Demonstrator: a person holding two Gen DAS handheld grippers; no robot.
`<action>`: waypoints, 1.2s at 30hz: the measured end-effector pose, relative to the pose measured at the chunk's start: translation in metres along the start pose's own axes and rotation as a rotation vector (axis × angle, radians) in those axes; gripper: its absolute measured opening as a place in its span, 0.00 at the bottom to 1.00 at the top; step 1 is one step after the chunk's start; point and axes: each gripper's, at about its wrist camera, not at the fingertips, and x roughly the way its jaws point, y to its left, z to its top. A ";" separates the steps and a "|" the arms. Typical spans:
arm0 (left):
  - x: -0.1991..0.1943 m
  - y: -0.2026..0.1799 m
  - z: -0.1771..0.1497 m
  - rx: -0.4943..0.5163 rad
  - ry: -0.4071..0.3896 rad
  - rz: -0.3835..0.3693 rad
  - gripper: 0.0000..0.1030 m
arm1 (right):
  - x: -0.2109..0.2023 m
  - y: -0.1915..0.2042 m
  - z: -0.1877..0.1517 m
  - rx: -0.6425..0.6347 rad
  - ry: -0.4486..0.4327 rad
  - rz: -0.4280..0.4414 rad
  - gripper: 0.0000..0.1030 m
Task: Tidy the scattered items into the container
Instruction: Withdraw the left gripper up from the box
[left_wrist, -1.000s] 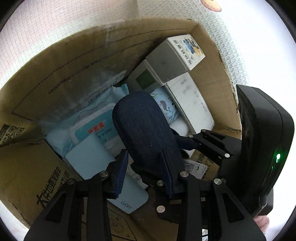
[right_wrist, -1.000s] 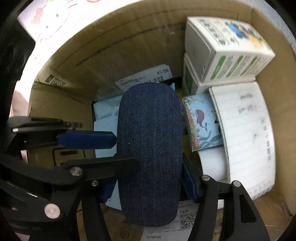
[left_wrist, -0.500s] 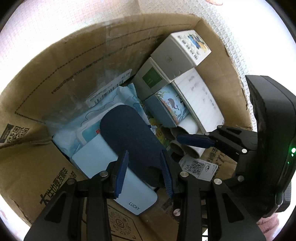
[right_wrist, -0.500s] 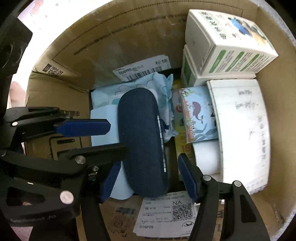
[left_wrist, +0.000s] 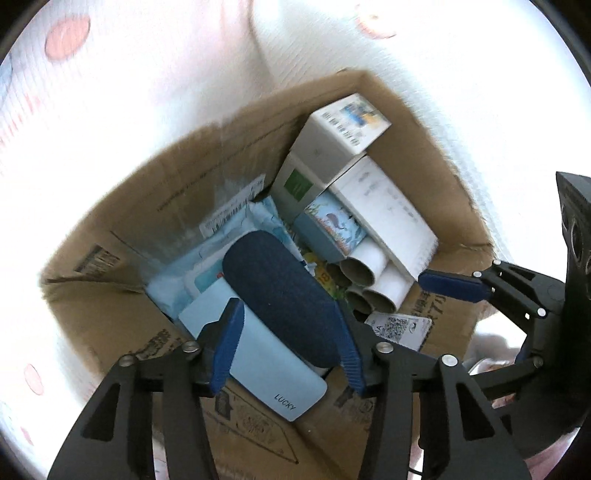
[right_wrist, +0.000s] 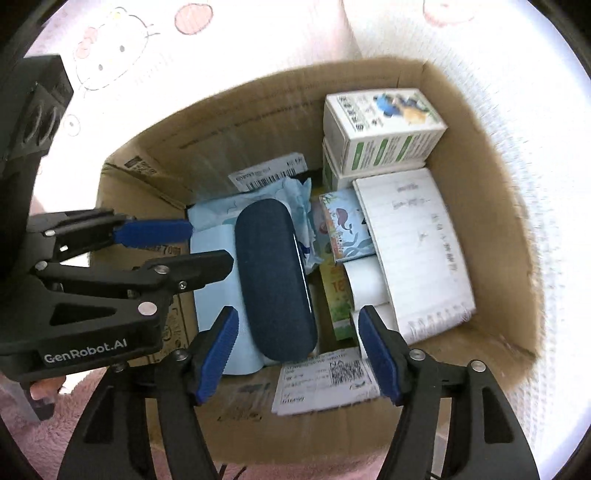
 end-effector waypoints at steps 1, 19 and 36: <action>-0.007 -0.003 -0.003 0.032 -0.020 0.001 0.53 | -0.004 0.003 -0.003 -0.002 -0.020 -0.012 0.66; -0.059 -0.004 -0.061 0.281 -0.377 0.174 0.62 | -0.018 0.034 -0.045 0.269 -0.216 -0.103 0.70; -0.068 -0.016 -0.086 0.317 -0.451 0.173 0.68 | -0.031 0.054 -0.062 0.249 -0.235 -0.254 0.72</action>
